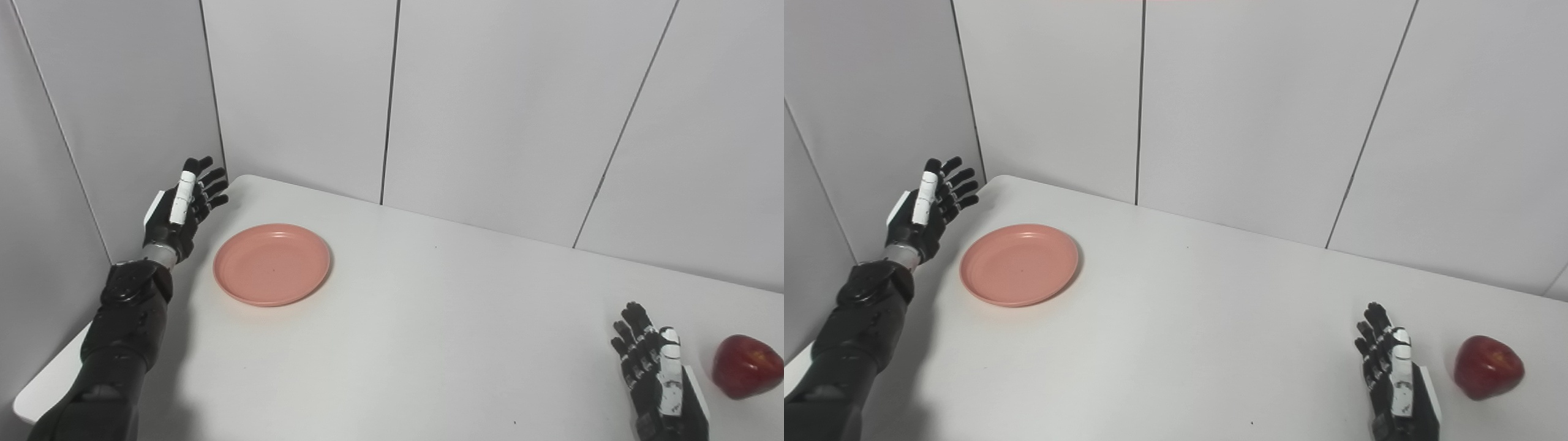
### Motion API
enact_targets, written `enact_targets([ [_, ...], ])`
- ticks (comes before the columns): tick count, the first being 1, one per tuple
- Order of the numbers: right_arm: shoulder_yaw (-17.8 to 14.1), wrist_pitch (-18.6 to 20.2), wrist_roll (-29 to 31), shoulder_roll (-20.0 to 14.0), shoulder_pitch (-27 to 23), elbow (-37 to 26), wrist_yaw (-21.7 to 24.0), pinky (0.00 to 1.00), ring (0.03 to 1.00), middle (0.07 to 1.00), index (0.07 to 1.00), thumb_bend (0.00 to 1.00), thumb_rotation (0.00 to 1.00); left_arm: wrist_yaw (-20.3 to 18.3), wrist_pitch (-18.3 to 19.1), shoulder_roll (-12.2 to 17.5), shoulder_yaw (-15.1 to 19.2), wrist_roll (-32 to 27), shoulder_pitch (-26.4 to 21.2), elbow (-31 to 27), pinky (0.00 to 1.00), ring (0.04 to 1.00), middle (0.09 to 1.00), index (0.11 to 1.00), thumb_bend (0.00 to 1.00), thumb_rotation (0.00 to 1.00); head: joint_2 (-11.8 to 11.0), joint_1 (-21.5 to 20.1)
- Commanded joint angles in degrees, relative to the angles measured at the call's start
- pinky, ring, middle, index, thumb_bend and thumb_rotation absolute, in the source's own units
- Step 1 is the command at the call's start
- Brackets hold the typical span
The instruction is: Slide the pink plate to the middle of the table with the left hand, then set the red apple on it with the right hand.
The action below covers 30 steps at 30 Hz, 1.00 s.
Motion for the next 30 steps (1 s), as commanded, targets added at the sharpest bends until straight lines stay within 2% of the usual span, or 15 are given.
enact_targets([
  [1,0.2,-1.1,0.6,0.4,3.1,2.0,0.8,1.00,0.977,0.973,0.930,0.84,1.00,-1.6,-3.0,1.5,0.1,-0.5,-3.6,0.6,0.87,0.880,0.862,0.892,1.00,0.86,0.3,-0.2],
  [5,0.1,-1.0,0.5,0.4,3.2,1.7,0.6,1.00,0.973,0.970,0.930,0.83,1.00,-2.7,-5.2,1.6,-0.5,0.0,-4.1,4.3,0.89,0.891,0.877,0.903,0.98,0.87,0.4,0.1],
  [12,0.2,-0.9,0.5,0.4,3.1,1.9,0.7,1.00,0.972,0.968,0.925,0.83,1.00,-3.0,-6.4,1.4,-1.5,0.7,-4.4,8.6,0.91,0.913,0.902,0.931,0.96,0.89,0.4,0.1],
  [18,0.3,-1.0,0.4,0.5,3.1,2.0,0.6,1.00,0.967,0.965,0.923,0.84,1.00,-3.0,-7.7,1.4,-1.7,0.8,-4.9,11.5,0.88,0.890,0.872,0.868,0.97,0.87,0.5,0.0],
  [26,0.3,-0.6,0.4,0.7,3.4,1.1,0.4,1.00,0.962,0.963,0.923,0.84,1.00,-4.3,-7.1,0.4,-1.8,0.0,-4.4,10.3,0.88,0.902,0.900,0.920,0.98,0.86,0.7,-0.3],
  [30,0.2,-0.6,0.4,0.8,3.3,1.1,0.2,1.00,0.954,0.958,0.919,0.84,1.00,-4.2,-7.1,-0.3,-2.0,0.4,-3.9,9.5,0.85,0.885,0.890,0.914,0.98,0.84,0.7,-0.3],
])
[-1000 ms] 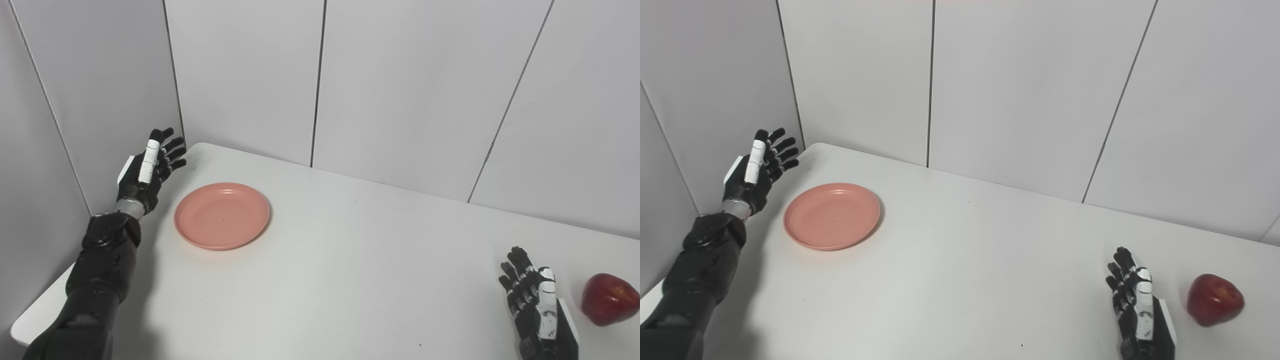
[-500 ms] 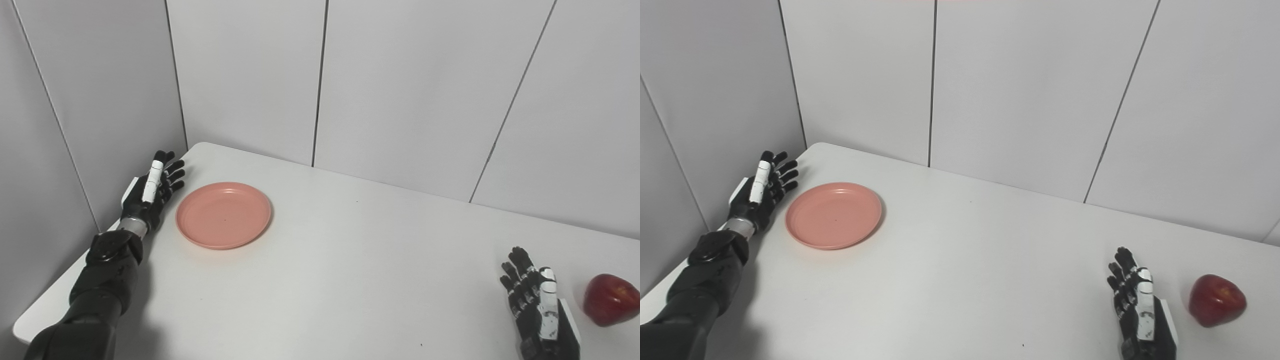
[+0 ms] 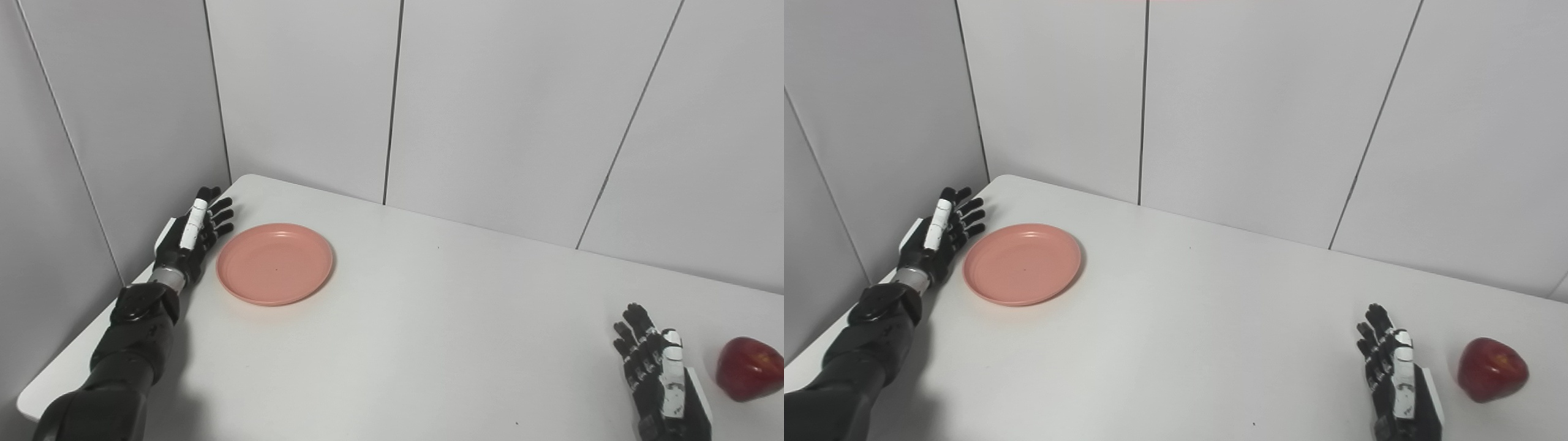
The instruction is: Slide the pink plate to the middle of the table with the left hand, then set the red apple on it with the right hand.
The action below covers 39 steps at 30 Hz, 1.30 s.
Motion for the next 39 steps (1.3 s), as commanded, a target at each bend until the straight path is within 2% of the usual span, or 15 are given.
enact_targets([
  [1,0.0,-0.5,0.7,0.8,2.9,1.6,0.2,1.00,0.953,0.957,0.918,0.84,1.00,-0.8,-1.0,0.4,-0.2,-0.1,-2.1,-1.9,0.84,0.880,0.885,0.910,0.99,0.84,0.0,0.0],
  [14,0.0,0.0,1.1,1.0,3.0,1.0,0.2,1.00,0.954,0.960,0.918,0.83,1.00,-0.7,-0.7,-0.2,-0.3,-0.2,-1.4,-2.4,0.82,0.866,0.872,0.891,0.98,0.84,0.4,-0.2],
  [19,-0.1,0.0,1.0,1.1,3.0,0.8,0.0,1.00,0.955,0.957,0.918,0.83,1.00,0.3,2.1,-1.1,-0.2,-0.5,0.0,-6.7,0.83,0.875,0.878,0.908,0.96,0.84,0.6,-0.5],
  [26,0.1,0.3,1.0,1.2,3.1,0.5,0.0,1.00,0.957,0.959,0.924,0.83,1.00,-0.6,4.4,-2.1,-0.3,-0.9,1.2,-10.5,0.84,0.859,0.849,0.887,0.99,0.81,0.7,-0.6],
  [34,0.2,0.2,0.6,1.3,3.0,0.5,-0.2,1.00,0.957,0.960,0.922,0.85,1.00,0.4,5.9,-3.7,-0.4,-1.1,2.3,-13.6,0.82,0.855,0.855,0.887,0.92,0.82,0.7,-0.7],
  [39,0.2,0.6,0.7,1.3,3.0,0.3,-0.4,1.00,0.953,0.957,0.915,0.85,1.00,1.1,7.8,-5.0,-1.1,-0.5,3.4,-17.4,0.80,0.855,0.855,0.882,0.96,0.82,0.7,-0.7],
])
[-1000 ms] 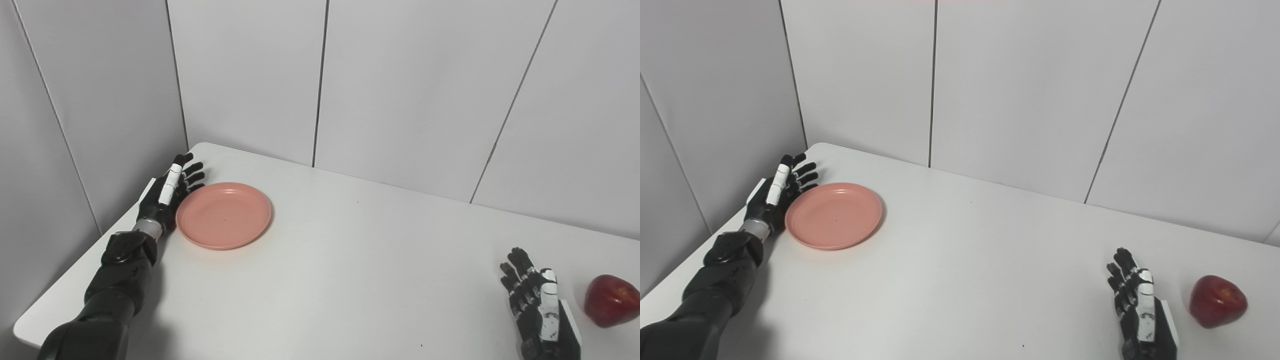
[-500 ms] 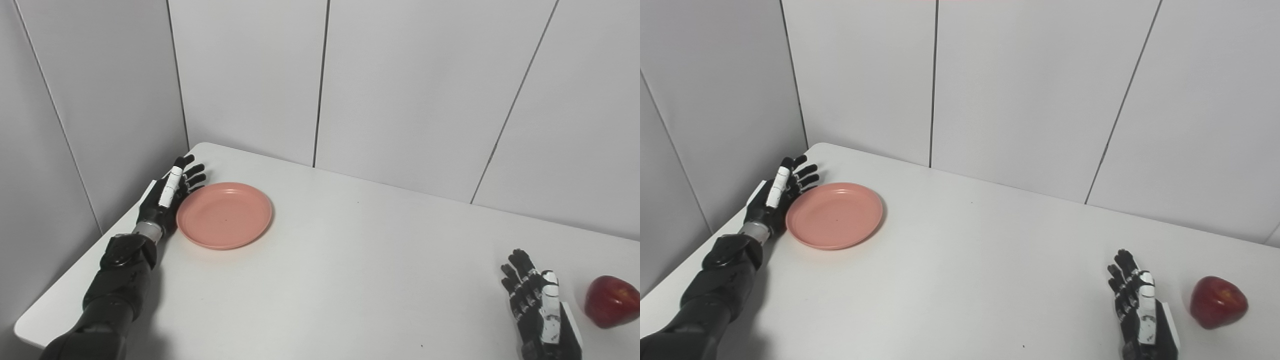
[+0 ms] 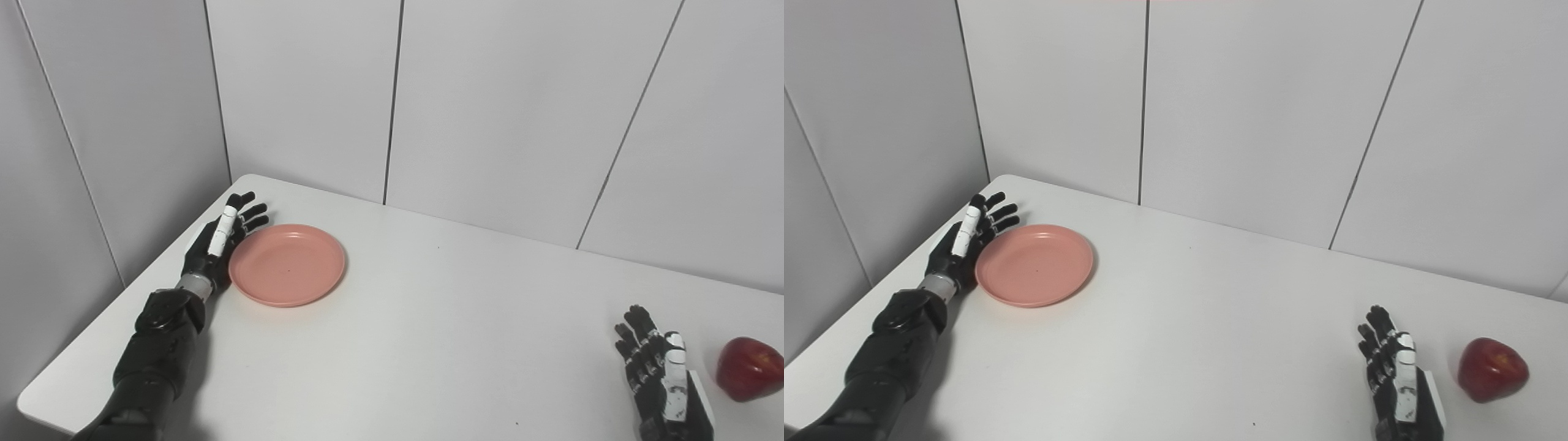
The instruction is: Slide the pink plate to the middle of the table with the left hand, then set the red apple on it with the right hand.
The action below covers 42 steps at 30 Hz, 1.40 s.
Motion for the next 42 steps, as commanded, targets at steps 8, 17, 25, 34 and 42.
enact_targets([
  [8,0.5,0.9,0.7,0.9,2.4,0.9,-0.1,1.00,0.960,0.962,0.916,0.85,1.00,0.8,1.4,-0.5,-1.3,1.2,-1.3,-4.9,0.80,0.854,0.864,0.915,0.96,0.84,0.3,-0.1],
  [17,0.8,0.7,0.1,1.0,2.5,0.8,-0.7,1.00,0.954,0.959,0.915,0.85,1.00,1.7,2.6,-2.6,-1.5,0.9,-1.5,-6.1,0.82,0.862,0.864,0.883,0.94,0.81,0.6,-0.4],
  [25,0.9,0.9,0.0,1.1,2.5,0.3,-0.9,1.00,0.946,0.952,0.910,0.86,1.00,2.3,2.3,-4.1,-2.1,1.6,-2.2,-5.7,0.82,0.861,0.861,0.875,0.95,0.80,0.6,-0.5],
  [34,1.0,1.2,-0.2,1.3,2.6,-0.2,-1.5,1.00,0.944,0.949,0.907,0.86,1.00,2.8,2.4,-5.2,-3.4,1.9,-2.4,-5.4,0.83,0.869,0.868,0.870,0.93,0.83,0.8,-0.5],
  [42,1.4,1.0,-0.4,1.4,2.6,-0.2,-1.7,1.00,0.942,0.950,0.903,0.86,1.00,2.5,1.6,-6.7,-4.6,2.3,-3.0,-3.1,0.83,0.871,0.873,0.894,0.93,0.83,1.0,-0.8],
])
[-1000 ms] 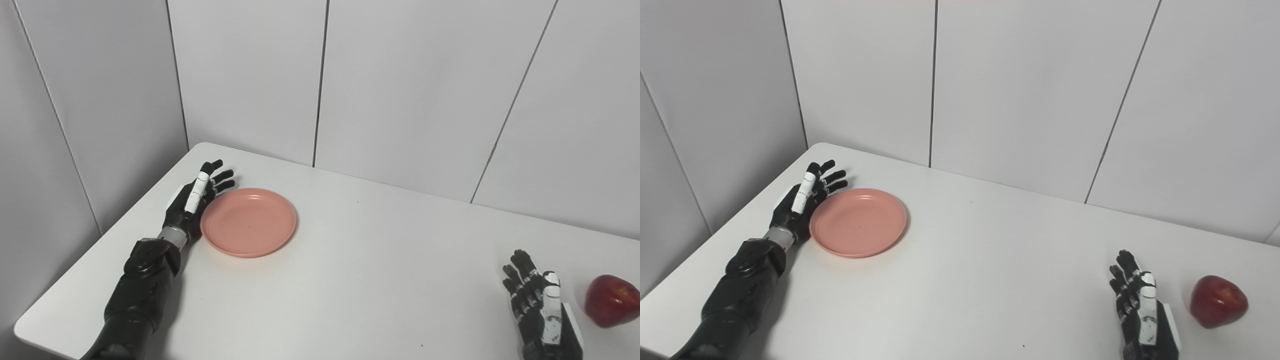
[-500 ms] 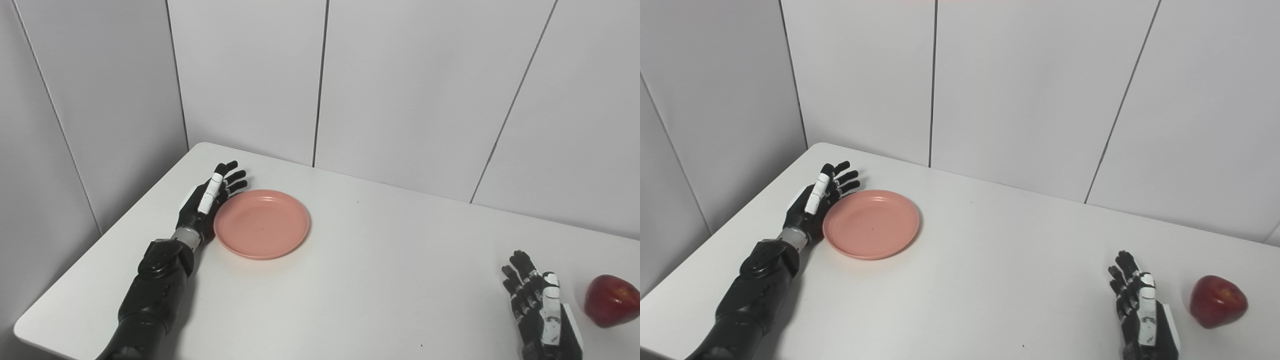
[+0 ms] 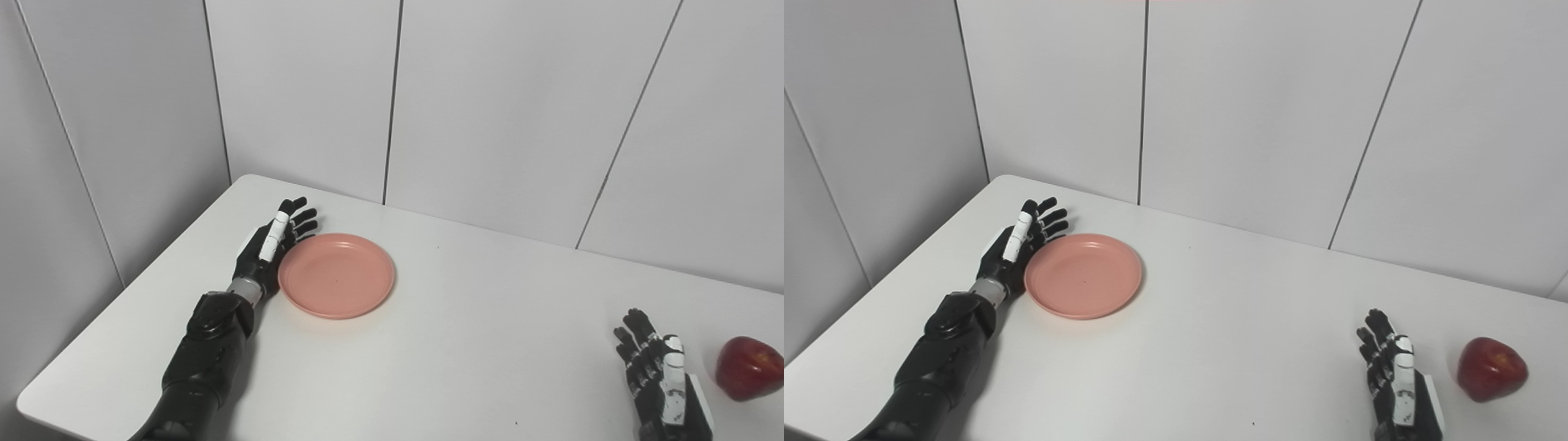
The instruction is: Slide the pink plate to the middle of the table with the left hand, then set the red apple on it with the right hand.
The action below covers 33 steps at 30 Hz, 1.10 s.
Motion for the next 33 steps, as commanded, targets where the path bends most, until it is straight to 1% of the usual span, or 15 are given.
enact_targets([
  [1,0.4,0.5,0.4,1.1,2.0,1.4,0.1,1.00,0.942,0.950,0.903,0.85,1.00,0.2,0.0,-0.8,-0.8,1.0,-1.9,0.3,0.82,0.868,0.872,0.894,0.92,0.84,0.0,-0.1],
  [6,0.6,0.4,0.4,1.3,1.9,1.3,0.1,1.00,0.939,0.947,0.902,0.85,1.00,0.8,0.1,-2.0,-0.6,0.8,-2.2,1.0,0.82,0.862,0.866,0.885,0.91,0.82,0.1,-0.2],
  [7,0.6,0.4,0.4,1.3,1.9,1.3,0.1,1.00,0.939,0.946,0.900,0.84,1.00,0.9,0.1,-2.3,-0.6,0.8,-2.3,1.2,0.83,0.863,0.867,0.884,0.88,0.82,0.1,-0.3],
  [11,0.8,0.7,0.2,1.5,2.0,1.1,-0.1,1.00,0.937,0.943,0.899,0.83,1.00,1.2,-1.1,-2.9,-1.3,2.0,-2.7,2.8,0.82,0.860,0.869,0.891,0.87,0.84,0.2,-0.5],
  [16,0.8,0.4,0.4,1.7,1.8,1.3,0.0,1.00,0.940,0.946,0.905,0.85,1.00,1.1,-2.8,-3.3,-1.7,2.3,-3.4,4.8,0.81,0.864,0.870,0.894,0.89,0.85,0.2,-0.6],
  [19,0.9,0.4,0.2,1.8,1.8,1.2,-0.2,1.00,0.937,0.942,0.903,0.86,1.00,1.6,-3.6,-3.9,-2.0,2.7,-3.7,6.1,0.80,0.866,0.873,0.898,0.88,0.85,0.1,-0.6],
  [22,0.9,0.4,0.2,2.0,1.8,1.2,-0.3,1.00,0.933,0.938,0.901,0.86,1.00,2.5,-4.2,-4.3,-2.3,3.5,-3.9,7.4,0.80,0.859,0.863,0.886,0.90,0.84,0.2,-0.7],
  [24,0.9,0.5,0.0,2.1,1.8,1.0,-0.4,1.00,0.929,0.935,0.901,0.86,1.00,2.6,-4.4,-4.5,-2.4,3.5,-4.1,8.1,0.80,0.852,0.856,0.878,0.93,0.82,0.2,-0.8],
  [30,1.2,0.2,0.0,1.9,1.7,1.4,-0.1,1.00,0.933,0.939,0.908,0.88,1.00,2.1,-4.1,-5.5,-2.3,3.1,-4.0,8.2,0.81,0.852,0.854,0.872,0.94,0.79,0.3,-1.0],
  [33,1.3,0.2,0.0,1.9,1.7,1.3,-0.1,1.00,0.935,0.940,0.906,0.87,1.00,2.2,-4.2,-5.8,-2.6,3.5,-4.0,8.3,0.80,0.847,0.849,0.868,0.94,0.79,0.3,-1.2],
])
